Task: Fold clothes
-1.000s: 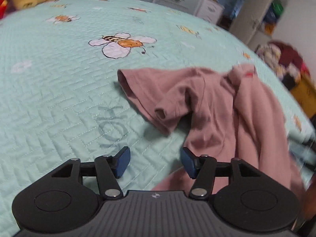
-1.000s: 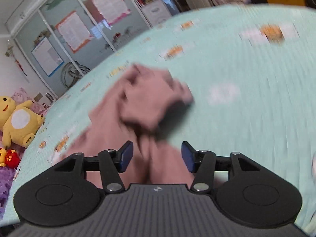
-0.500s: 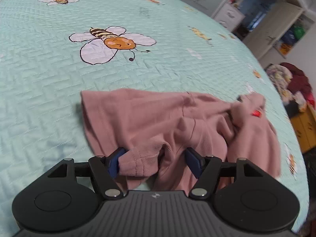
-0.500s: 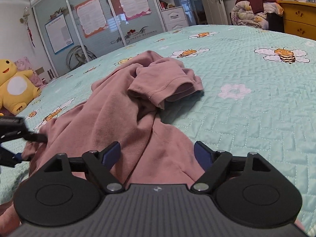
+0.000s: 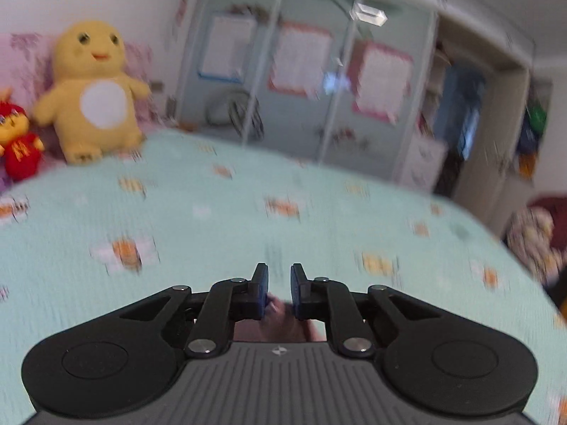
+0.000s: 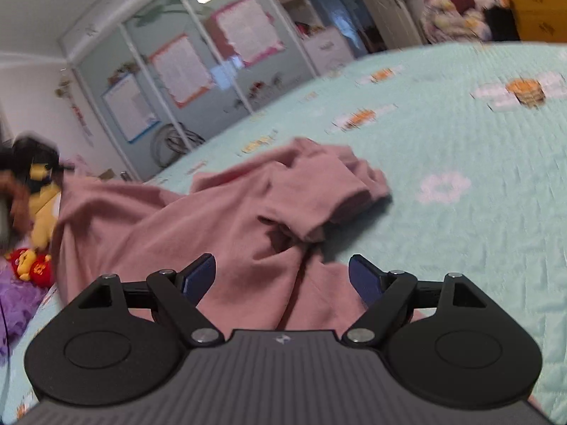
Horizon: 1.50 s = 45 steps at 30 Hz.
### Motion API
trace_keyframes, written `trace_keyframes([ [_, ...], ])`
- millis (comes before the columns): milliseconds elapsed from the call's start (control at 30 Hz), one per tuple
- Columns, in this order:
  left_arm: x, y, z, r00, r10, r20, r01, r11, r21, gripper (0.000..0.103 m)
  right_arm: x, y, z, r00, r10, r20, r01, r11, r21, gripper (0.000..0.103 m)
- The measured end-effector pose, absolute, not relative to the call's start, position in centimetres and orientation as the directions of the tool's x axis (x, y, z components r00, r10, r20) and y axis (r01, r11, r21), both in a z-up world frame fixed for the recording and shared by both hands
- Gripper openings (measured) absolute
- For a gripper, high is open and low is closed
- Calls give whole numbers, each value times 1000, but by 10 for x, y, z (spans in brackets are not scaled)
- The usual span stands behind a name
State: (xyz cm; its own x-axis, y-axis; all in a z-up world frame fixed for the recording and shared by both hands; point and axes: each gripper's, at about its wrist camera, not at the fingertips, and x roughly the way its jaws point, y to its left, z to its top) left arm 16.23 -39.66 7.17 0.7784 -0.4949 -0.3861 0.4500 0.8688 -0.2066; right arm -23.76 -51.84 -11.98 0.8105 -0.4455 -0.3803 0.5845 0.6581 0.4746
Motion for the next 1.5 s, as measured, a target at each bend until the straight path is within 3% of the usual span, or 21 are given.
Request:
trace_keyframes([
  [33, 168, -397, 74, 774, -485, -407, 446, 874, -194, 20, -237, -516, -118, 817, -441, -372, 575, 673, 465, 82],
  [100, 172, -395, 57, 753, -447, -484, 434, 889, -146, 49, -232, -510, -117, 824, -427, -373, 563, 698, 443, 82],
  [167, 167, -383, 21, 713, -422, -560, 416, 897, -147, 52, -230, -507, -116, 826, -422, -375, 558, 708, 432, 82],
  [333, 121, -323, -84, 473, -503, -723, 407, 853, -327, 52, -233, -507, -116, 813, -437, -384, 577, 692, 434, 82],
  [433, 80, -290, -113, 452, -496, -741, 440, 847, -299, 53, -234, -510, -121, 800, -442, -407, 596, 665, 450, 82],
  [500, 58, -266, -119, 453, -508, -733, 451, 839, -303, 60, -235, -513, -125, 791, -442, -423, 608, 648, 460, 82],
  [633, 18, -235, -128, 445, -537, -717, 484, 817, -313, 64, -232, -515, -133, 774, -440, -456, 628, 627, 461, 82],
  [800, -30, -236, -138, 532, -514, -673, 602, 789, -127, 66, -219, -513, -147, 727, -459, -510, 668, 644, 373, 82],
  [1000, -43, -240, -141, 603, -494, -626, 629, 778, -8, 68, -207, -491, -151, 681, -528, -507, 687, 700, 193, 82],
  [1100, -46, -236, -134, 620, -499, -605, 675, 733, 86, 69, -210, -491, -153, 687, -531, -496, 686, 698, 203, 82],
  [1333, -50, -234, -134, 569, -575, -588, 820, 348, 453, 72, -212, -490, -154, 692, -535, -484, 687, 694, 216, 82],
  [1500, -28, -239, -133, 552, -571, -607, 812, 201, 548, 71, -212, -488, -154, 690, -539, -484, 689, 693, 210, 82],
])
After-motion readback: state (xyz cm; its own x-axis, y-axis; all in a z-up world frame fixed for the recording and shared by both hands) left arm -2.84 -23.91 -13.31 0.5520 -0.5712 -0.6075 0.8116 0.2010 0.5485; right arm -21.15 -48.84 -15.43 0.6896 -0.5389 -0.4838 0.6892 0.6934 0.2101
